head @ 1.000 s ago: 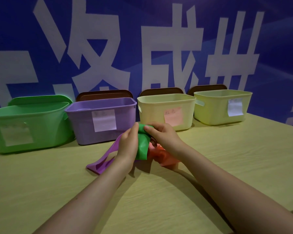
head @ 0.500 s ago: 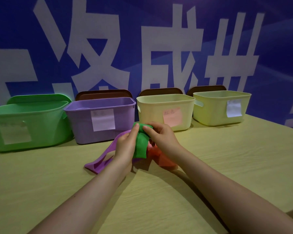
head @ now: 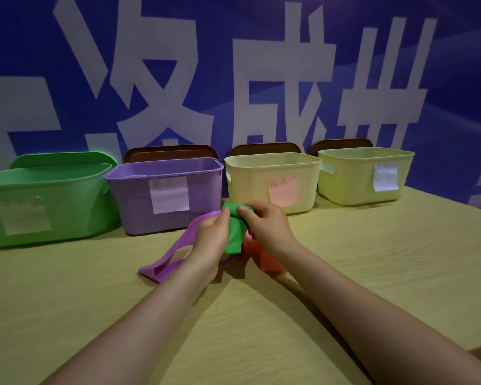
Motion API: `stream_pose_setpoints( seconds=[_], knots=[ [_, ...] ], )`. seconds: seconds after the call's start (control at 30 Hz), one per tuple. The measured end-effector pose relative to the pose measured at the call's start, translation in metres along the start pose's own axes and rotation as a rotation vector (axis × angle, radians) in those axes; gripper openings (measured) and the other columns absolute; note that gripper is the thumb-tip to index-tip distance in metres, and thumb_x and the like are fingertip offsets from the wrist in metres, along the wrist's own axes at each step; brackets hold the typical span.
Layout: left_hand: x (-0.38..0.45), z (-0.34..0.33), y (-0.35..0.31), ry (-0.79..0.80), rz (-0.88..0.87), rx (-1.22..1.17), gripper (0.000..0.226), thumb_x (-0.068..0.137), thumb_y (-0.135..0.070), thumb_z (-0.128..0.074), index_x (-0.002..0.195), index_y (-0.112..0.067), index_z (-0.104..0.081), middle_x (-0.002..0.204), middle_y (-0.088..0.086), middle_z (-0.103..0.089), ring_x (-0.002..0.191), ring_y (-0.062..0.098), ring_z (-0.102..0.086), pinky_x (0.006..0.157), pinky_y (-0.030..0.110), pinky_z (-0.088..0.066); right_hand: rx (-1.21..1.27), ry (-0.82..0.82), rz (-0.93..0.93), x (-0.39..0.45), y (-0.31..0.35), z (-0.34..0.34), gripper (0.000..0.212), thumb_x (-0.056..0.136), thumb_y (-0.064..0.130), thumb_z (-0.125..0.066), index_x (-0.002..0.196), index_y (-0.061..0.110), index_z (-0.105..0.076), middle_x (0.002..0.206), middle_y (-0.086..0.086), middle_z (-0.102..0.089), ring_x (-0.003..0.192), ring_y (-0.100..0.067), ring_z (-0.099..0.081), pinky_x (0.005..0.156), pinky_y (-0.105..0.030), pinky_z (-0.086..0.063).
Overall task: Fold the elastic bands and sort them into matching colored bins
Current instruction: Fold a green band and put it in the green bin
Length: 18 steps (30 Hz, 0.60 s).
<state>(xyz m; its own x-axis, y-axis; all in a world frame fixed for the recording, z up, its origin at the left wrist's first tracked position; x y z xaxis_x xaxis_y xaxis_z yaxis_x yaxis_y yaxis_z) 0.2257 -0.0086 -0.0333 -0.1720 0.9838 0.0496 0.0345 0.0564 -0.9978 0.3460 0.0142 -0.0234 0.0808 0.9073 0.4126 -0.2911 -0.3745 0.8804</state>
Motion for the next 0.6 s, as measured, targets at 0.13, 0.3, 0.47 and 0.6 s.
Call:
stream_pose_setpoints(
  seconds=[0.13, 0.3, 0.47, 0.6],
  knots=[
    [0.003, -0.011, 0.0, -0.002, -0.009, 0.091, 0.021, 0.101, -0.031, -0.042, 0.095, -0.015, -0.054, 0.078, 0.005, -0.056, 0.07, 0.021, -0.054, 0.055, 0.028, -0.041, 0.012, -0.086, -0.09, 0.009, -0.011, 0.012, 0.023, 0.093, 0.021, -0.058, 0.107, 0.008, -0.071, 0.09, -0.006, -0.069, 0.079, -0.016, -0.063, 0.067, -0.028, -0.052],
    [0.0, -0.021, 0.002, 0.024, 0.06, 0.078, 0.022, 0.099, -0.032, -0.045, 0.088, -0.015, -0.054, 0.072, 0.006, -0.052, 0.061, 0.021, -0.05, 0.051, 0.025, -0.036, -0.162, -0.126, 0.041, 0.009, -0.007, 0.026, 0.023, 0.094, 0.02, -0.057, 0.106, 0.007, -0.071, 0.091, -0.007, -0.071, 0.081, -0.015, -0.063, 0.067, -0.025, -0.047],
    [0.003, -0.001, 0.006, 0.031, 0.175, -0.137, 0.029, 0.096, -0.043, -0.05, 0.094, -0.015, -0.057, 0.067, 0.002, -0.051, 0.053, 0.014, -0.045, 0.035, 0.017, -0.029, -0.393, 0.046, 0.514, -0.008, 0.019, 0.006, 0.024, 0.093, 0.015, -0.06, 0.115, 0.01, -0.068, 0.106, -0.004, -0.071, 0.095, -0.013, -0.065, 0.084, -0.019, -0.049],
    [0.002, 0.008, 0.014, 0.062, 0.222, -0.201, 0.033, 0.095, -0.043, -0.053, 0.103, -0.012, -0.056, 0.066, 0.003, -0.047, 0.049, 0.013, -0.039, 0.03, 0.014, -0.025, -0.387, 0.229, 0.502, -0.012, 0.02, -0.003, 0.027, 0.094, 0.016, -0.058, 0.12, 0.011, -0.066, 0.102, 0.005, -0.067, 0.089, 0.001, -0.058, 0.081, -0.014, -0.045]
  ],
)
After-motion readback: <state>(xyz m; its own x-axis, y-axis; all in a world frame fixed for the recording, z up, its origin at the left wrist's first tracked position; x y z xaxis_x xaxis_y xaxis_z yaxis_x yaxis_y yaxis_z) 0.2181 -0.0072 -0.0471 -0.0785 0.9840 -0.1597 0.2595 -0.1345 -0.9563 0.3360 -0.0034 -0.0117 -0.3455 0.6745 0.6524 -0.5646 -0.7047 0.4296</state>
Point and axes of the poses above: each hand's wrist, its own x-axis towards the middle knuckle, its own z-axis out of the back of the hand, y = z × x, the point moved 5 cm from there along x, towards the middle knuckle
